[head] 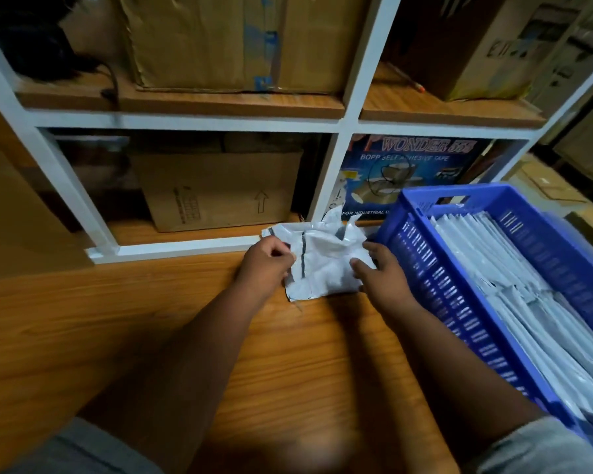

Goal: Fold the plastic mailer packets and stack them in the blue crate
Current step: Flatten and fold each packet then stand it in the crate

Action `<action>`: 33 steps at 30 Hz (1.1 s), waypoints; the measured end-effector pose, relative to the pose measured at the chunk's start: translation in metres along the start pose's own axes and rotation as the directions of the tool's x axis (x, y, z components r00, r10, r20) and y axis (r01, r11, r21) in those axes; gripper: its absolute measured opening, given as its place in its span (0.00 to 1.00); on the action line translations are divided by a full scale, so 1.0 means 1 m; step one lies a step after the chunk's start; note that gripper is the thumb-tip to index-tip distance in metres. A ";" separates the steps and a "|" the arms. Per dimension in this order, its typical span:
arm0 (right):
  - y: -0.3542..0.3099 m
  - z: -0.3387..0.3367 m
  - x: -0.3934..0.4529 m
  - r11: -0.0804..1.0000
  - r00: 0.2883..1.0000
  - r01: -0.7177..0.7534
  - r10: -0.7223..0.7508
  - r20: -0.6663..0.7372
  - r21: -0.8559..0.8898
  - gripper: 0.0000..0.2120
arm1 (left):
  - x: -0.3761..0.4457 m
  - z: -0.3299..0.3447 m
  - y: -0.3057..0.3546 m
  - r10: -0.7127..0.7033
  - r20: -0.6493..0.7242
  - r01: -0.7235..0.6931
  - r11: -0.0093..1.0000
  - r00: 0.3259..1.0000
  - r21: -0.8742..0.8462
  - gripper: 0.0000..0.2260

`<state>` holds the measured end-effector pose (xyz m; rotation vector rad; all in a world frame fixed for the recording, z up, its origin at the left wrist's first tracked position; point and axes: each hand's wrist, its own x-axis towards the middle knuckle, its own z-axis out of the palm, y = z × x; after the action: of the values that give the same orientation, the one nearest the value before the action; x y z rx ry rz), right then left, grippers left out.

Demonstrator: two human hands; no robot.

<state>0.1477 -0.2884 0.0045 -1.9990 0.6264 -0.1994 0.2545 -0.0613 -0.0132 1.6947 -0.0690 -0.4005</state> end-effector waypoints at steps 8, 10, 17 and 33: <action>0.056 -0.022 -0.131 0.855 0.922 0.386 -0.369 0.115 -0.348 0.32 | -0.101 -0.053 -0.083 0.525 0.525 -0.741 0.442 0.670 0.505 0.12; 0.081 -0.023 -0.153 0.783 0.897 0.441 -0.383 0.219 -0.438 0.30 | -0.130 -0.060 -0.107 0.529 0.548 -0.759 0.390 0.648 0.522 0.13; 0.102 -0.023 -0.202 0.824 0.903 0.424 -0.414 0.113 -0.376 0.22 | -0.205 -0.070 -0.143 0.539 0.656 -0.841 0.230 0.529 0.489 0.06; 0.155 -0.055 -0.199 0.523 0.718 0.694 -0.555 0.420 -0.496 0.11 | -0.265 -0.115 -0.157 0.394 0.490 -0.577 0.138 0.778 0.805 0.19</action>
<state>-0.0969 -0.2886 -0.0776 -2.8080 -0.2817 -0.2227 0.0124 0.1466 -0.0938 2.6473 -1.2194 0.1010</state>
